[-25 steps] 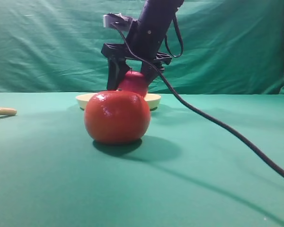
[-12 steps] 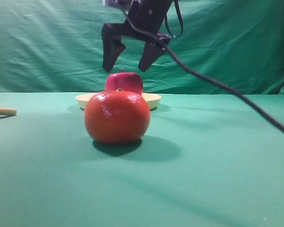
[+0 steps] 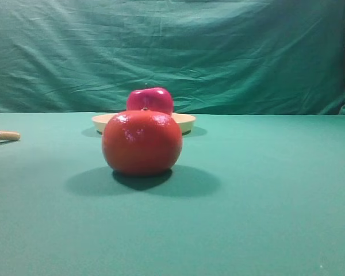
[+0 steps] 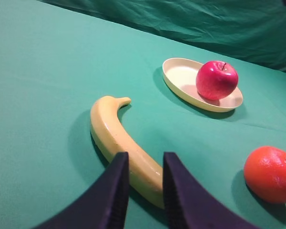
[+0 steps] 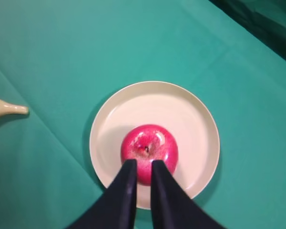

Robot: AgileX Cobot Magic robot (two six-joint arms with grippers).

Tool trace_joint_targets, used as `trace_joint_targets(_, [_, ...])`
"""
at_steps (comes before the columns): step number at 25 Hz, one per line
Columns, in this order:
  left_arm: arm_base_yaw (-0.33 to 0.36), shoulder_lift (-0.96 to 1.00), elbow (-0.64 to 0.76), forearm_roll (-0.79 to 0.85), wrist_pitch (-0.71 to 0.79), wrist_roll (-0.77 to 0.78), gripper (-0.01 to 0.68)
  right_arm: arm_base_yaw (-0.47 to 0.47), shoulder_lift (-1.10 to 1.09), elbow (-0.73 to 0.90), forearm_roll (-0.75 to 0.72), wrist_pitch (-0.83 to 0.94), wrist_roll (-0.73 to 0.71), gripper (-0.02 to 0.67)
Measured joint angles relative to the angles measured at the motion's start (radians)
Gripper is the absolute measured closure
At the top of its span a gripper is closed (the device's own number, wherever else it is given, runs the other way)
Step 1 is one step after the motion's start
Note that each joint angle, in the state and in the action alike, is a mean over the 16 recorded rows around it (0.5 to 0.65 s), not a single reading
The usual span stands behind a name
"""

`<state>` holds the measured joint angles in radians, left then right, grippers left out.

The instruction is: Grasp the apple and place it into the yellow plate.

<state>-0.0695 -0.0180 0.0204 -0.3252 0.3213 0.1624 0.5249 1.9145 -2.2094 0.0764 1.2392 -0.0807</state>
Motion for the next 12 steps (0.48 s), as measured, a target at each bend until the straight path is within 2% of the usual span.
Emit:
trace_joint_targets(6, [0.000,0.000,0.000,0.000,0.000,0.000,0.516,0.000,-0.161,0.102,-0.013,0.021,0.030,0.649])
trace_joint_targets(12, [0.000,0.000,0.000,0.000,0.000,0.000,0.516,0.000,-0.383,0.321,-0.014,-0.044,0.034,0.649])
